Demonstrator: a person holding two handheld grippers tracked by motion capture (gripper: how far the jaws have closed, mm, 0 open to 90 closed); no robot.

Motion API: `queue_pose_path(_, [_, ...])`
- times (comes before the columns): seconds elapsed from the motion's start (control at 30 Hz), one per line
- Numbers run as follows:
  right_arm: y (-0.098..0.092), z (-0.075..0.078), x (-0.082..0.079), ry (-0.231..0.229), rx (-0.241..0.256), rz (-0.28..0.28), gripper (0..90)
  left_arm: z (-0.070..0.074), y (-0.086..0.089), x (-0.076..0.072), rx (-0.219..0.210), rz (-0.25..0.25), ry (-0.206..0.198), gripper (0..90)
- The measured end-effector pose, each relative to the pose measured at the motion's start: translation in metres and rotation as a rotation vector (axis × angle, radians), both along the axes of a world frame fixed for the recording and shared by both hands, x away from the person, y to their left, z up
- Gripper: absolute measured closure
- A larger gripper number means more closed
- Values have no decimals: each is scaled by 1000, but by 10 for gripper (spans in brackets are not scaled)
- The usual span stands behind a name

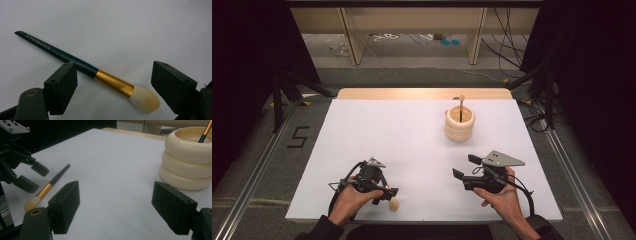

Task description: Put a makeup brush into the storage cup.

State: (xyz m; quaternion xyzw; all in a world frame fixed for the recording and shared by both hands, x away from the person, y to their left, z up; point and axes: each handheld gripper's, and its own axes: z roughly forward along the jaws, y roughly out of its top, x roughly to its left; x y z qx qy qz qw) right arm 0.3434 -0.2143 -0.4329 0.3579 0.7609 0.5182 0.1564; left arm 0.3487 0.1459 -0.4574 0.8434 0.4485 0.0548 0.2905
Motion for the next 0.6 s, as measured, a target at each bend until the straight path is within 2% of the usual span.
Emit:
queue_pose_path(0.07, [0, 0, 0, -5, -7, -1, 234, -1, 0, 2, 6, -5, -1, 221])
queue_pose_path(0.1, [0, 0, 0, -5, -7, -1, 235, 0, 0, 3, 18, -13, 18, 224])
queue_pose_path(0.13, [0, 0, 0, -4, -7, 0, 235, -1, 0, 3, 16, -4, 16, 227])
queue_pose_path(0.27, [1, 0, 0, -6, -2, 6, 236, 0, 2, 5, 43, -19, 29, 232])
queue_pose_path(0.3, [1, 0, 0, -11, 4, 9, 236, -1, 2, 5, 39, -7, 33, 233])
queue_pose_path(0.6, [2, 0, 0, -5, -12, 17, 236, -3, 1, 10, 68, -23, 56, 251])
